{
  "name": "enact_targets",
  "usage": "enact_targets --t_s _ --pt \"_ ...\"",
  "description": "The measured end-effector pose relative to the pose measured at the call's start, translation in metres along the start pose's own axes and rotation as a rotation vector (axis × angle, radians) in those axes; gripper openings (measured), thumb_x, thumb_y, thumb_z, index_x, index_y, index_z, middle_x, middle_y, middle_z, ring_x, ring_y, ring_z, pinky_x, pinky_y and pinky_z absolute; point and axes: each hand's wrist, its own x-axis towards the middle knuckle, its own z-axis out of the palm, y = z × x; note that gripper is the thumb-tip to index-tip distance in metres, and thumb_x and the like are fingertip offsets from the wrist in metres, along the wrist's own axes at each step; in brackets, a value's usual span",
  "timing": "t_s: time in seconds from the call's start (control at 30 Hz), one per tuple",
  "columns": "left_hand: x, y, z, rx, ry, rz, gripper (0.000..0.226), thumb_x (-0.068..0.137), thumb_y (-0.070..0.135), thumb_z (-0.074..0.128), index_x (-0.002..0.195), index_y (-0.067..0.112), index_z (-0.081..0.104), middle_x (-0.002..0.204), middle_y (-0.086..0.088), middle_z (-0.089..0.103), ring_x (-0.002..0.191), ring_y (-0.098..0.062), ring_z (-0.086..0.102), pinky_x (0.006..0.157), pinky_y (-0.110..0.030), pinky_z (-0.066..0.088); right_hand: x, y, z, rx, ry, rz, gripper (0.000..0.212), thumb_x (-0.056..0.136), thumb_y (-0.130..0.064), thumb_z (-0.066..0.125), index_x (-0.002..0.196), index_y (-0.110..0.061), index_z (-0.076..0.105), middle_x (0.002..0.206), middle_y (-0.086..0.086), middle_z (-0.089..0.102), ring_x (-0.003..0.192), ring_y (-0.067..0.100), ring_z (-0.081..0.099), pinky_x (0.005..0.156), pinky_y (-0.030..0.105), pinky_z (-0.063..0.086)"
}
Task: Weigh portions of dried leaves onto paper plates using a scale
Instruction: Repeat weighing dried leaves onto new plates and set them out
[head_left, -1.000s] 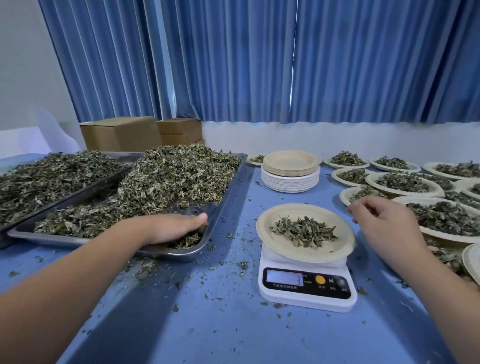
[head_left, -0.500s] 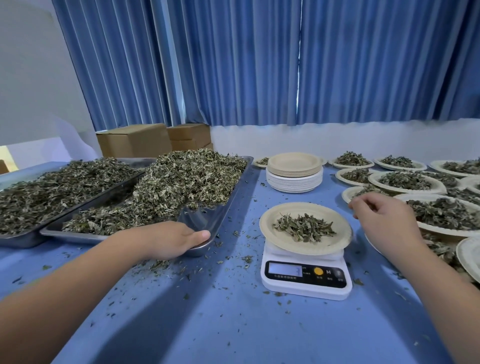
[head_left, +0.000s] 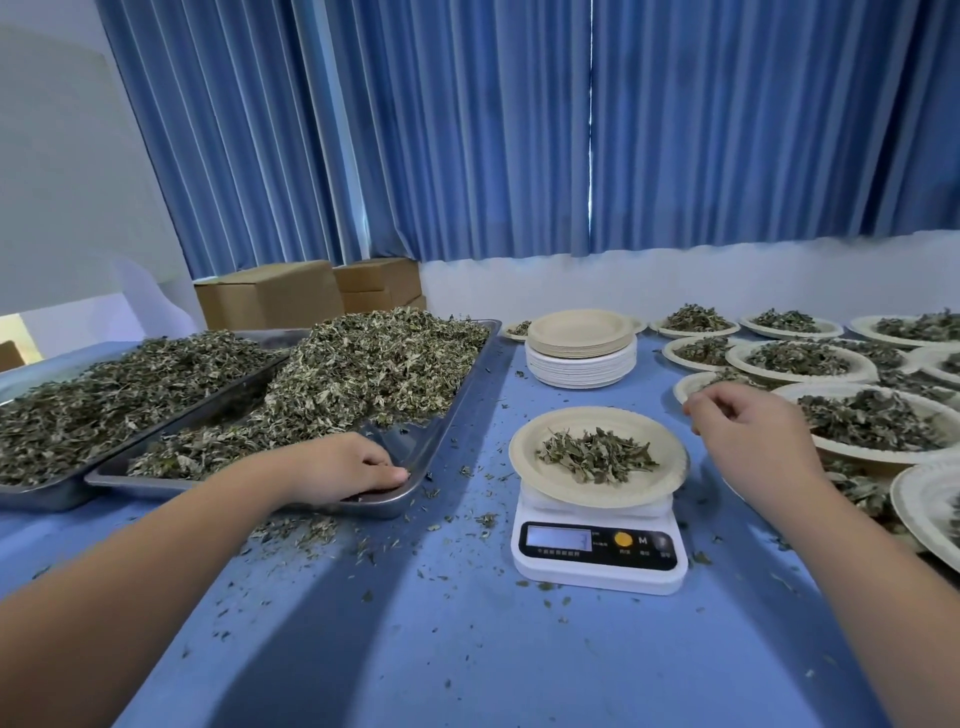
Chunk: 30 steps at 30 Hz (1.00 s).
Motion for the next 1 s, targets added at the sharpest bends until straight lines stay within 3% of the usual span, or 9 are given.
enact_targets --t_s 0.1,0.2,0.27,0.37,0.5,0.57,0.7,0.87,1.0 --pt "0.006 0.008 -0.012 0.033 -0.01 -0.028 0.038 0.094 0.055 0.045 0.09 0.023 0.065 0.067 0.01 0.061 0.049 -0.001 0.05 0.052 -0.017 0.043 0.002 0.001 0.001 -0.003 -0.003 0.004 0.027 0.094 -0.022 0.054 0.071 -0.013 0.066 0.068 0.006 0.064 0.053 0.017 0.047 0.052 0.026 0.035" --pt "0.013 0.028 -0.03 0.057 0.118 0.037 0.037 0.094 0.059 0.038 0.091 0.031 0.062 0.081 0.004 0.066 0.068 -0.007 0.063 0.06 -0.017 0.047 0.003 0.003 0.002 -0.004 0.002 -0.002 0.027 0.093 -0.022 0.054 0.071 -0.013 0.066 0.068 0.006 0.065 0.054 0.016 0.048 0.053 0.026 0.036" --pt "0.019 0.047 -0.04 0.013 0.191 0.065 0.046 0.092 0.063 0.036 0.103 0.028 0.064 0.088 0.001 0.067 0.077 -0.011 0.065 0.064 -0.019 0.047 0.004 0.004 0.003 -0.005 0.004 -0.002 0.027 0.094 -0.021 0.054 0.071 -0.013 0.066 0.068 0.006 0.065 0.054 0.016 0.048 0.053 0.026 0.036" --pt "0.03 0.082 -0.048 -0.089 0.271 0.12 0.053 0.091 0.065 0.035 0.113 0.024 0.063 0.088 0.008 0.064 0.076 -0.009 0.06 0.076 -0.029 0.047 0.006 0.005 0.004 0.006 0.001 0.003 0.026 0.094 -0.022 0.054 0.074 -0.012 0.068 0.071 0.005 0.066 0.056 0.017 0.049 0.056 0.028 0.038" --pt "0.041 0.137 -0.045 -0.229 0.382 0.248 0.043 0.097 0.057 0.04 0.1 0.022 0.065 0.081 0.003 0.063 0.063 -0.006 0.057 0.046 -0.011 0.045 0.007 0.006 0.003 0.012 0.002 -0.002 0.027 0.093 -0.021 0.054 0.071 -0.013 0.067 0.069 0.005 0.065 0.056 0.016 0.049 0.055 0.027 0.038" --pt "0.046 0.162 -0.037 -0.32 0.388 0.321 0.034 0.097 0.052 0.045 0.093 0.024 0.065 0.078 0.004 0.062 0.058 -0.004 0.055 0.042 -0.008 0.042 0.007 0.007 0.003 0.009 0.002 -0.005 0.026 0.093 -0.021 0.054 0.071 -0.012 0.067 0.069 0.005 0.065 0.057 0.017 0.049 0.056 0.028 0.039" --pt "0.056 0.191 -0.008 -0.39 0.346 0.421 0.023 0.094 0.043 0.057 0.095 0.024 0.068 0.078 0.008 0.063 0.062 -0.004 0.054 0.058 -0.018 0.048 0.008 0.006 0.003 0.003 -0.006 -0.008 0.025 0.093 -0.021 0.054 0.076 -0.01 0.068 0.073 0.007 0.066 0.062 0.02 0.052 0.061 0.031 0.039" --pt "0.059 0.193 0.01 -0.223 0.107 0.408 0.042 0.091 0.054 0.056 0.129 0.035 0.055 0.116 0.012 0.062 0.105 -0.007 0.056 0.093 -0.023 0.042 0.009 0.006 0.004 -0.006 -0.005 -0.014 0.025 0.092 -0.022 0.054 0.074 -0.011 0.068 0.072 0.006 0.067 0.069 0.024 0.057 0.063 0.033 0.042" --pt "0.053 0.18 0.004 -0.322 0.184 0.396 0.038 0.094 0.056 0.048 0.127 0.038 0.056 0.108 0.023 0.059 0.099 0.003 0.055 0.081 -0.015 0.039 0.008 0.006 0.004 -0.011 0.003 -0.022 0.027 0.092 -0.023 0.054 0.07 -0.013 0.066 0.069 0.005 0.067 0.066 0.023 0.057 0.063 0.034 0.044"
